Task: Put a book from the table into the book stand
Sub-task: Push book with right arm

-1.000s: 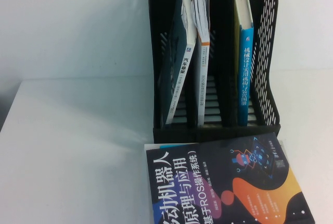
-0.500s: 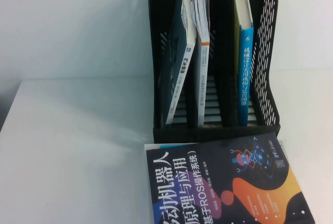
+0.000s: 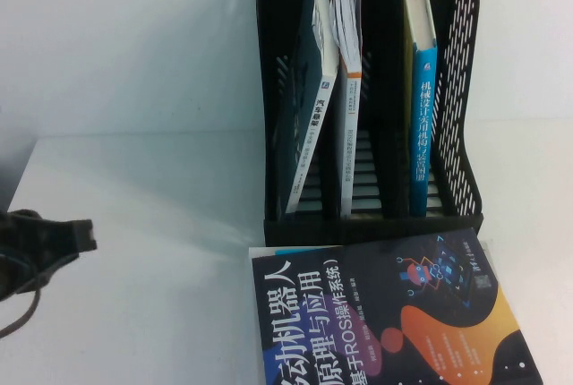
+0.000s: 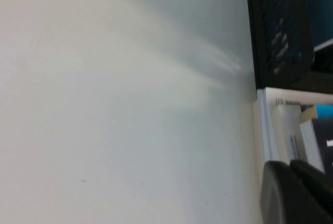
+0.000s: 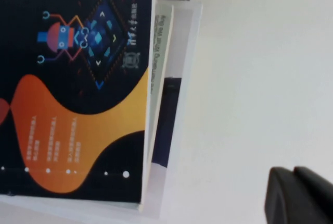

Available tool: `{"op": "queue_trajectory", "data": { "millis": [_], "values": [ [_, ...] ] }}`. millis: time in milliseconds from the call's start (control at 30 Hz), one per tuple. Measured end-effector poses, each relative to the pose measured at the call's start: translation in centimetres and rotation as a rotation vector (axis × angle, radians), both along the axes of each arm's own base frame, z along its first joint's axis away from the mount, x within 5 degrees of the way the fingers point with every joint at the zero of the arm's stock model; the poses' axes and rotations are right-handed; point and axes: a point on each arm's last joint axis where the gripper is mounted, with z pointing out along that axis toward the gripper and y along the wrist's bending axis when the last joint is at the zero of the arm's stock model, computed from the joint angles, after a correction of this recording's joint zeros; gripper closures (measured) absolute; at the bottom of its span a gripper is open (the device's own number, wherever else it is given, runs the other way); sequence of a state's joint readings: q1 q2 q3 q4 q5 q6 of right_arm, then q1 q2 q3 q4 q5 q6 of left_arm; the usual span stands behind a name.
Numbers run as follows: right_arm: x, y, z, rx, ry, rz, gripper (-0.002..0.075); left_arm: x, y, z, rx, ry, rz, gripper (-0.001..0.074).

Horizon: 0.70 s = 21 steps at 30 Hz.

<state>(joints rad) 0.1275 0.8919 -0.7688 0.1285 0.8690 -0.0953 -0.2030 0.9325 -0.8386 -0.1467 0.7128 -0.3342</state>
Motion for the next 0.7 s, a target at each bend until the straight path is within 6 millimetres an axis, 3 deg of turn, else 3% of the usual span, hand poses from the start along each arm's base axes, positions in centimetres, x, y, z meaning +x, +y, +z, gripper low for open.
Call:
{"op": "queue_trajectory", "data": {
  "millis": [400, 500, 700],
  "values": [
    [5.7, 2.4, -4.1, 0.179, 0.124, 0.035, 0.0729, 5.1, -3.6, -4.9, -0.143, 0.174, -0.3, 0.0738],
    [7.1, 2.6, -5.1, 0.198, 0.119, 0.016, 0.0729, 6.3, -2.8, -5.8, -0.23, 0.208, -0.313, 0.0738],
    [9.0, 2.8, -6.9, 0.201, 0.119, -0.003, 0.0729, 8.4, 1.2, -7.3, -0.435, 0.248, -0.248, 0.0738]
  ]
}}
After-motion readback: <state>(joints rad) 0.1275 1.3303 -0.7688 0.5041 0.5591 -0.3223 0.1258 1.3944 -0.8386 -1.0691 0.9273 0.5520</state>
